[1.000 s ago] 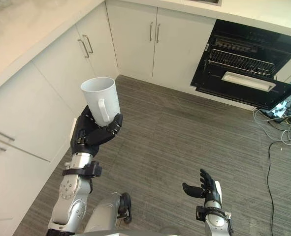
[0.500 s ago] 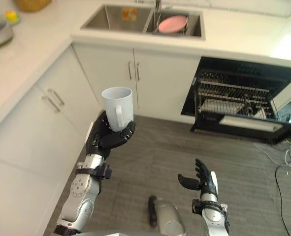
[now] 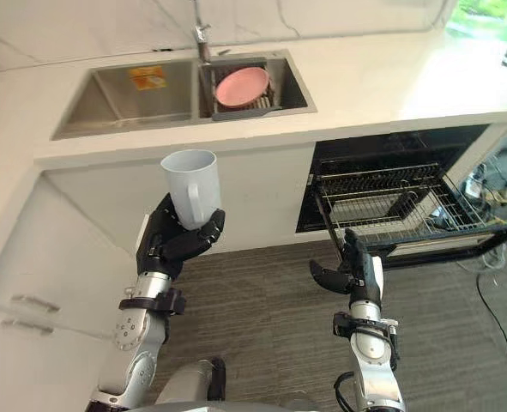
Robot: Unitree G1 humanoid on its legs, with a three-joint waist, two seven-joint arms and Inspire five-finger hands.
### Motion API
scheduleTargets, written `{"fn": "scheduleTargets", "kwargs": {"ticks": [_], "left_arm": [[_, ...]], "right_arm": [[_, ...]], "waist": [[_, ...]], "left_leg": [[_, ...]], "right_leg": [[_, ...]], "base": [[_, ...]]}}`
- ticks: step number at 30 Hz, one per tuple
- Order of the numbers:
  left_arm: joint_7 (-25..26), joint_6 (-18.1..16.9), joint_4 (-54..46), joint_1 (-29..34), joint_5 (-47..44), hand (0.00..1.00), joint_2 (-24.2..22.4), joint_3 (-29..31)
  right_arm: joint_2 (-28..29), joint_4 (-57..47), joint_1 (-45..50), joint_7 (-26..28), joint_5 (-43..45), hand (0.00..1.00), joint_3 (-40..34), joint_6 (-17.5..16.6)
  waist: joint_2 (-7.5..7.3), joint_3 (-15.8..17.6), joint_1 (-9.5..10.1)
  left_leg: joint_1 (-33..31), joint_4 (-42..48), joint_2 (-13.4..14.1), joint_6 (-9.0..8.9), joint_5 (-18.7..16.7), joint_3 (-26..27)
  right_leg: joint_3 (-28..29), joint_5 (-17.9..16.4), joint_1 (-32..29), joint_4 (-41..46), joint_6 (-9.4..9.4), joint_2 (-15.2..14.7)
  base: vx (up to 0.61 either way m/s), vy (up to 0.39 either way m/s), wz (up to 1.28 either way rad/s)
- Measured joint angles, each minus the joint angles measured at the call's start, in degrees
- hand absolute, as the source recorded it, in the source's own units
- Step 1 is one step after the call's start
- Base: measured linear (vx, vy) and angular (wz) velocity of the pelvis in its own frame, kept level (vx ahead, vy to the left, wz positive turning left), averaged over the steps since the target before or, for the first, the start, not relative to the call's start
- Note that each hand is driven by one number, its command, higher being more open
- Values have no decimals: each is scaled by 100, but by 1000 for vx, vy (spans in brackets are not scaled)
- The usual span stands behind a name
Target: Walk over to the sink, pick up the cup, carry it to the dishwasher, place the cup inside the dishwasher, then close the dishwasher door
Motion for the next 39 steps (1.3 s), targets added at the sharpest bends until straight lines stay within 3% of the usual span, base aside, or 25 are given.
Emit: {"fn": "scheduleTargets", "kwargs": {"ticks": [1, 2, 5, 6, 7, 8, 9, 11, 13, 14, 15, 17, 19, 22, 23, 24, 25, 27, 30, 39], "left_arm": [[11, 19, 10, 3, 11, 30, 51, -19], [45, 30, 0, 28, 114, 30, 54, -11], [44, -87, -86, -20, 119, 30, 41, 1], [39, -136, -104, -43, 121, 30, 52, 37], [38, -135, -101, -44, 123, 30, 53, 55], [43, -133, -93, -32, 131, 30, 58, 95], [39, -154, -10, -45, 176, 30, 47, 112], [51, -126, 139, -13, 212, 30, -155, 144], [52, -127, 207, -69, 212, 30, -178, 153], [49, -126, 266, -95, 212, 30, -196, 145], [50, -126, 288, -95, 212, 30, -199, 152], [51, -128, 375, -103, 214, 30, -214, 140], [54, -129, 390, -129, 214, 30, -232, 143], [89, -129, 396, -132, 214, 30, -230, 152], [131, -130, 395, -144, 214, 30, -230, 160], [201, -131, 396, -174, 214, 30, -250, 164], [214, -136, 422, -194, 214, 30, -249, 166], [283, -135, 489, -297, 215, 30, -172, 170], [323, -136, 489, -505, 217, 30, -142, 222], [440, -141, 1049, -1161, 344, 30, 37, 282]], "right_arm": [[12, 0, -9, 2, -1, 90, 48, 1], [21, -5, -57, 16, -7, 90, 217, 5], [62, -140, -251, 44, -10, 90, 468, -7], [75, -241, -363, 57, -8, 90, 479, -23], [75, -276, -404, 60, -8, 90, 479, -40], [72, -381, -426, 61, -7, 90, 472, -51], [11, -567, -355, 65, -7, 90, 459, -78], [-85, -619, -303, 90, -6, 90, 425, -98], [-74, -812, -176, 136, 6, 90, 406, -99], [-67, -1016, -43, 148, 17, 90, 387, -99], [-64, -1135, 20, 152, 47, 90, 386, -99], [-46, -1501, 150, 198, 181, 90, 365, -175], [-29, -1724, 149, 259, 470, 90, 359, -298], [-29, -1751, 152, 349, 702, 90, 388, -319], [-33, -1751, 153, 375, 790, 90, 434, -319], [-69, -1777, 161, 419, 832, 90, 499, -321], [-57, -1758, 170, 440, 887, 90, 546, -334], [15, -1927, 380, 546, 1031, 90, 727, -333], [52, -2087, 384, 753, 1357, 90, 866, -333], [40, -2594, 352, 1202, 2371, 90, 1375, -346]], "waist": [[-5, 3, -31], [17, -6, -27], [38, -58, -31], [28, -68, -32], [6, -81, -49], [-66, -117, -87], [-60, -165, -147], [273, -243, -158], [339, -215, -169], [346, -209, -166], [344, -196, -162], [341, -179, -121], [336, -175, -91], [339, -175, -22], [363, -185, -12], [498, -200, -24], [526, -194, -16], [408, -241, -73], [402, -251, -94], [303, -375, -176]], "left_leg": [[223, -147, -21, 36, -23, 95], [819, -574, 20, 65, -42, 340], [1488, -1154, 228, -6, -84, 784], [1626, -1258, 289, -99, -143, 926], [1679, -1285, 296, -131, -163, 979], [1805, -1298, 255, -260, -249, 1057], [1970, -1232, 216, -377, -519, 1033], [2038, -943, 548, -460, -625, 1048], [1810, -12, 843, -476, -587, 946], [1543, 855, 1012, -482, -325, 801], [1402, 1298, 1067, -458, -78, 735], [1059, 1943, 1053, -520, -277, 489], [677, 1418, 847, -487, -613, 211], [470, 184, 498, -532, -560, -438], [486, -321, 431, -549, -334, -621], [533, -868, 493, -529, 365, -774], [560, -854, 532, -597, 653, -749], [875, -1382, 320, -459, 814, -510], [1166, -2115, 79, -317, 1162, -286], [1510, -2670, -16, -234, 1289, 122]], "right_leg": [[-110, -17, -177, 408, -55, -34], [-554, -159, -577, 936, -371, -45], [-1632, -314, -1277, 425, -737, 19], [-2090, -176, -1534, -117, -985, 17], [-2275, -49, -1610, -456, -1109, 33], [-2517, 617, -1588, -1294, -1300, 128], [-2463, 1427, -1515, -1609, -1465, 223], [-2465, 1359, -1284, -1799, -1508, 566], [-2397, 1315, -971, -2065, -1578, 785], [-2314, 1287, -730, -2223, -1621, 893], [-2220, 1279, -569, -2342, -1635, 931], [-1937, 1284, -85, -2681, -1647, 922], [-1623, 1292, 172, -2870, -1634, 871], [-1286, 1281, 339, -2939, -1612, 795], [-1193, 1234, 376, -2936, -1507, 801], [-1093, 1160, 425, -2932, -1384, 909], [-1003, 1132, 456, -2922, -1344, 937], [-823, 1086, 463, -2930, -1204, 695], [-626, 1132, 376, -3042, -1048, 509], [-231, 1296, 419, -3367, -895, 437]], "base": [[439, 231, -99], [284, 138, -81], [295, 86, -87], [293, 32, -71], [316, -6, -52], [438, -56, -28], [378, -54, -28], [423, -62, -40], [396, -100, -45], [271, -71, -36], [337, -53, -59], [316, 2, -68], [257, 68, -70], [192, 126, -66], [194, 199, -72], [153, 189, -62], [144, 213, -61], [115, 185, -37], [55, 112, -25], [28, 39, -23]]}}
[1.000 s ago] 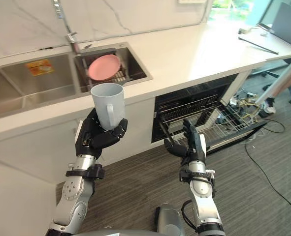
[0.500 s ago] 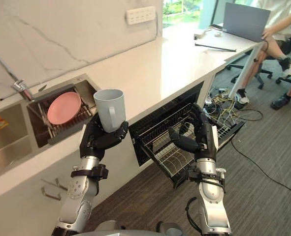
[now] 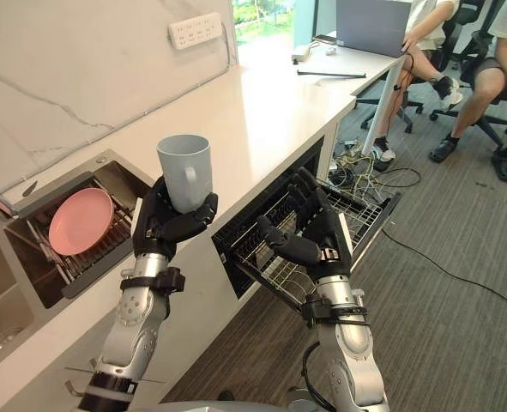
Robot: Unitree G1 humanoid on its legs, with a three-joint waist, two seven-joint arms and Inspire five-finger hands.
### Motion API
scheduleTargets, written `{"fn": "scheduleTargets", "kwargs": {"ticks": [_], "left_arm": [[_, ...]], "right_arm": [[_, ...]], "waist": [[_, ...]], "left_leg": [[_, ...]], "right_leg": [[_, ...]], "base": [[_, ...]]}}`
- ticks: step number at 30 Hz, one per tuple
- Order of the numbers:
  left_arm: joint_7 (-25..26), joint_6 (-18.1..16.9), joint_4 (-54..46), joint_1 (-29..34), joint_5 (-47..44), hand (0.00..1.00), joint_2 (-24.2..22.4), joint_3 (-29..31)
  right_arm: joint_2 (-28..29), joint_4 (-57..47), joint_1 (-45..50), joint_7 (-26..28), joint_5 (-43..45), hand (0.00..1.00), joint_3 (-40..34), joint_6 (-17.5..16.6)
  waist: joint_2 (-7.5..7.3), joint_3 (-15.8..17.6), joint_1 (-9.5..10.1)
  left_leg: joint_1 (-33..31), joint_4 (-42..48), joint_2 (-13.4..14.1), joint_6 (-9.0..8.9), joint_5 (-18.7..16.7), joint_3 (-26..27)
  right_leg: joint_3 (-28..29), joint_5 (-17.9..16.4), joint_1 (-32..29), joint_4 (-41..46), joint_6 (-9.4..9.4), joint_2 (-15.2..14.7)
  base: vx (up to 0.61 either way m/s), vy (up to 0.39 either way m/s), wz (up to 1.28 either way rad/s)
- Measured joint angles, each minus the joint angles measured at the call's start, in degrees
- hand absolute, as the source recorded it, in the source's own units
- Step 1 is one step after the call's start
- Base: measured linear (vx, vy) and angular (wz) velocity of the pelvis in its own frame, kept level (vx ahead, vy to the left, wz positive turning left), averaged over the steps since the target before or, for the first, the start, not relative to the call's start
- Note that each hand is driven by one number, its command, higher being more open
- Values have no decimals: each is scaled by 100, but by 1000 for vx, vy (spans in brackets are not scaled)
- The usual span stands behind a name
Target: Walk over to the sink, pick up the cup, carry it to the dishwasher, place the cup inside the dishwasher, then close the dishwasher door
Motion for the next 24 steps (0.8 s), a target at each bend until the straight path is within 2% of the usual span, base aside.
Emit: {"fn": "scheduleTargets", "kwargs": {"ticks": [9, 17, 24], "left_arm": [[-14, 2, 109, -62, 59, 30, -5, -129], [-285, 3, 125, -60, 96, 30, -62, -772], [-496, 18, 131, -60, 103, 30, -66, -1293]], "right_arm": [[-110, -74, -60, 151, 218, 90, 347, 0], [-125, 4, -364, 118, 206, 90, 444, 0], [-115, 582, -691, -18, 198, 90, 551, 0]], "waist": [[-65, -108, -35], [-72, -268, -9], [-89, -351, 19]], "left_leg": [[8, -110, -49, 30, 43, 96], [37, -428, -115, 86, 267, 42], [63, -508, -145, 124, 370, -110]], "right_leg": [[100, 116, -11, -167, 44, -15], [43, 223, -27, -326, 79, -70], [-108, 219, 7, -327, 88, -130]], "base": [[-5, 0, -7], [-13, -5, 4], [-23, -7, 11]]}}
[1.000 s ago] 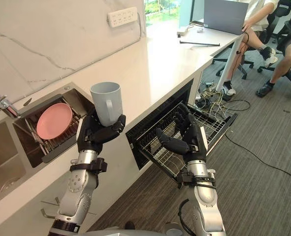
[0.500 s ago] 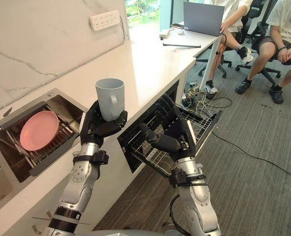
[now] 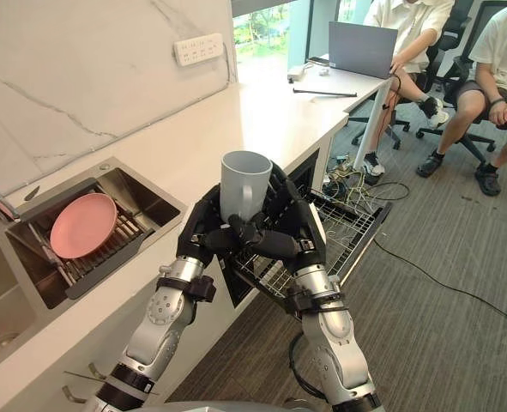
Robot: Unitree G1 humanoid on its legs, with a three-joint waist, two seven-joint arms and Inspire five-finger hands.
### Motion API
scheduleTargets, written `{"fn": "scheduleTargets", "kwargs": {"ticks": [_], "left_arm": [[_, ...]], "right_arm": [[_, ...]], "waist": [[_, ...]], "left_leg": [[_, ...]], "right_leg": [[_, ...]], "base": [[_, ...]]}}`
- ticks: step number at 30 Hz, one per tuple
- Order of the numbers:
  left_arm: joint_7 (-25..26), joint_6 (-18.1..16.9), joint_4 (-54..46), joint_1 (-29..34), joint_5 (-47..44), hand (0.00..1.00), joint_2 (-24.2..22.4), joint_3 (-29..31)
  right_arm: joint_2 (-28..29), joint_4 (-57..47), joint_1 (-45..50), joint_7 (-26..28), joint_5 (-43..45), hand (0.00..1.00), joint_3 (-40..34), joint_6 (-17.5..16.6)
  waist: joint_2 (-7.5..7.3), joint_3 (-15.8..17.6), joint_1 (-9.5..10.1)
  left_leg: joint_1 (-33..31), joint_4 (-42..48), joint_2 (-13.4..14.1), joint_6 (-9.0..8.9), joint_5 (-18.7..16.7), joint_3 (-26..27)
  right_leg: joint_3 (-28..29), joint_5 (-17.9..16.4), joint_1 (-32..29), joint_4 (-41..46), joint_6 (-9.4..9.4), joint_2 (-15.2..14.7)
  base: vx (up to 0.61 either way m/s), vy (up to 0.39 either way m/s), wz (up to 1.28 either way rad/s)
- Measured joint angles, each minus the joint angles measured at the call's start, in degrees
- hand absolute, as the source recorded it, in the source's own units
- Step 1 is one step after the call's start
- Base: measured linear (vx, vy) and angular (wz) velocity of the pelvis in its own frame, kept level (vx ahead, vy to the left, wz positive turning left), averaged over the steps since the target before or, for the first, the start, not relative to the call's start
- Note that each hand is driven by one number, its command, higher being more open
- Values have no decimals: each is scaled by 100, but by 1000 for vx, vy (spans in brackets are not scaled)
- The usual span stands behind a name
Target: Walk over to the sink, pick up the cup, carry it to the dishwasher, place the cup inside the dishwasher, then close the dishwasher door
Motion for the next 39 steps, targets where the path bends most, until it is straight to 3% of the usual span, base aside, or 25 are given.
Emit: {"fn": "scheduleTargets", "kwargs": {"ticks": [6, 7, 19, 20, 33, 36, 39], "left_arm": [[-3, 17, 137, -4, 0, 30, 3, -153], [14, 26, 184, -12, -3, 30, 7, -195], [108, 98, 407, -129, -138, 30, 22, -310], [108, 95, 424, -127, -151, 90, 27, -313], [-177, -25, 343, 304, -228, 90, -161, -132], [-176, 3, 344, 622, -222, 90, -202, 42], [-163, 59, 334, 899, -240, 90, -165, 444]], "right_arm": [[25, 250, -103, -110, -1, 90, 14, 0], [15, 347, -136, -125, 1, 30, 12, 0], [-10, 672, -320, -343, 15, 30, 20, 6], [-10, 679, -319, -343, 15, 30, 20, 22], [150, 672, -327, -291, -198, 30, -213, 150], [504, 458, -336, -406, -268, 30, -872, 133], [511, 216, -336, -549, -278, 30, -1502, -13]], "waist": [[-18, -133, 13], [-39, -150, 12], [-143, -152, 151], [-149, -149, 154], [-178, -130, 160], [-183, -125, 160], [-249, -81, 158]], "left_leg": [[-47, -25, 3, -14, 60, -120], [-81, -25, 8, -16, 77, -175], [-214, -1, 62, -42, 159, -313], [-214, -1, 66, -41, 160, -313], [-175, -28, 73, -46, 159, -216], [-151, -30, 74, -67, 141, -215], [-146, -30, 74, -79, 134, -209]], "right_leg": [[-123, 1, 7, -10, -4, -14], [-182, 13, 15, -36, -19, -16], [-311, 157, 48, -197, -64, -1], [-310, 159, 48, -198, -67, 3], [-235, 171, 14, -183, -63, 52], [-235, 161, 31, -183, -54, 52], [-236, 148, 31, -185, -41, 52]], "base": [[-20, -11, 13], [-17, -9, 17], [-13, -9, 7], [0, 0, 0], [-5, -7, -4], [0, 0, 0], [0, 0, 0]]}}
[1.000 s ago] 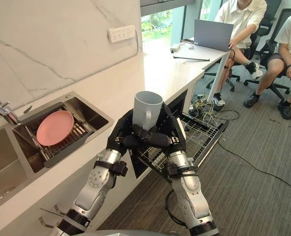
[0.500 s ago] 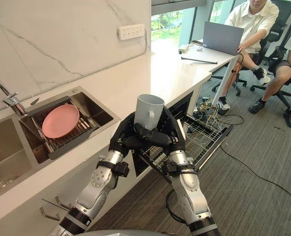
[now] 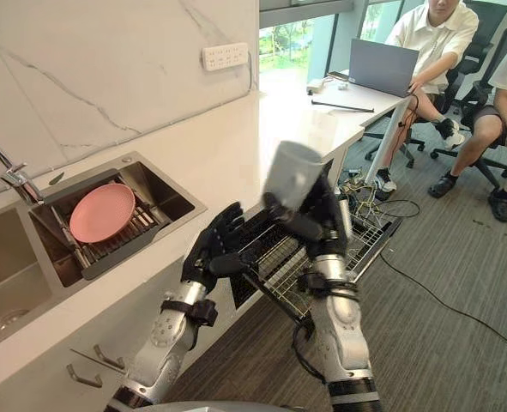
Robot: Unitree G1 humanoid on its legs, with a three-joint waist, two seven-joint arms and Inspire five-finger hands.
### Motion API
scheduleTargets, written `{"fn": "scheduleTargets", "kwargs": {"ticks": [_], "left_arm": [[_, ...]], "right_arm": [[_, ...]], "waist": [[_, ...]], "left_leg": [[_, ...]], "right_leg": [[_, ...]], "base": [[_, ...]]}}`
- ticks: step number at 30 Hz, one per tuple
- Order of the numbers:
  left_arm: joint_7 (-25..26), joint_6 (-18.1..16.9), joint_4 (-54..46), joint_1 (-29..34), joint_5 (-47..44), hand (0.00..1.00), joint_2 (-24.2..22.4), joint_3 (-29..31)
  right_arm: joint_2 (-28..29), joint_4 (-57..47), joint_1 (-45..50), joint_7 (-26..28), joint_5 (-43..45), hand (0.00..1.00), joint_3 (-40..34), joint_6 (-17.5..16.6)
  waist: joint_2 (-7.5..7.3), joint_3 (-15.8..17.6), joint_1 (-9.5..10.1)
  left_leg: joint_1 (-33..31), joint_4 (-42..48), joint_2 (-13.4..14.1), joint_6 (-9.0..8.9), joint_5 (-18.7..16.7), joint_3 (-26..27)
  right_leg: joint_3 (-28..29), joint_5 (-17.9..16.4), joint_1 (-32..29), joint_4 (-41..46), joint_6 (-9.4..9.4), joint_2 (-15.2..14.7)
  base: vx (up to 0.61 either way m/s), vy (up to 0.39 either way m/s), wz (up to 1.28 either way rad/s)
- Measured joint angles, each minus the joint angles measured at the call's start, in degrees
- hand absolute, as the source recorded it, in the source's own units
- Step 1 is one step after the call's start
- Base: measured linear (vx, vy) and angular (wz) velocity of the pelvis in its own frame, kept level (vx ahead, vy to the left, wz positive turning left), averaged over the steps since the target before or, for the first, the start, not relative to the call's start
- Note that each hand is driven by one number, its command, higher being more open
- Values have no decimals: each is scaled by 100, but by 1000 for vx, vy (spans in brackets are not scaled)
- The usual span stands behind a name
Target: Walk over to the sink, pick up the cup, carry it to the dishwasher, place the cup inside the dishwasher, then close the dishwasher door
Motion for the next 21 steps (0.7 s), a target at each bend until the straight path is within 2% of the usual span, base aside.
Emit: {"fn": "scheduleTargets", "kwargs": {"ticks": [4, 9, 16, 21], "left_arm": [[-26, 51, -191, 99, -5, 90, 3, 223], [-399, 40, -713, 260, -48, 90, -23, 221], [-776, 56, -561, 1012, -122, 90, 49, 375], [-1037, 74, -21, 1524, -116, 90, 282, 629]], "right_arm": [[-16, -24, 15, -16, -74, 30, -266, -70], [-14, -28, 164, 41, -280, 30, -305, -69], [-138, 209, 874, 294, -574, 30, -361, -59], [-439, 1048, 1061, 400, -1180, 30, -479, 33]], "waist": [[-15, 9, -13], [-14, 9, 2], [-20, 14, -6], [-21, 78, 7]], "left_leg": [[-1, 0, -4, 0, 0, 10], [-5, 1, -3, 2, 2, -1], [-48, -1, -3, -1, -3, -4], [-284, -1, -6, -11, -6, -61]], "right_leg": [[2, 2, 0, -5, -2, -6], [-20, 12, 18, -35, -15, -14], [-22, -10, -20, -38, 5, -18], [-89, -13, -205, -21, 11, -58]], "base": [[0, 0, 0], [0, 0, 0], [0, 0, 0], [-8, 2, 8]]}}
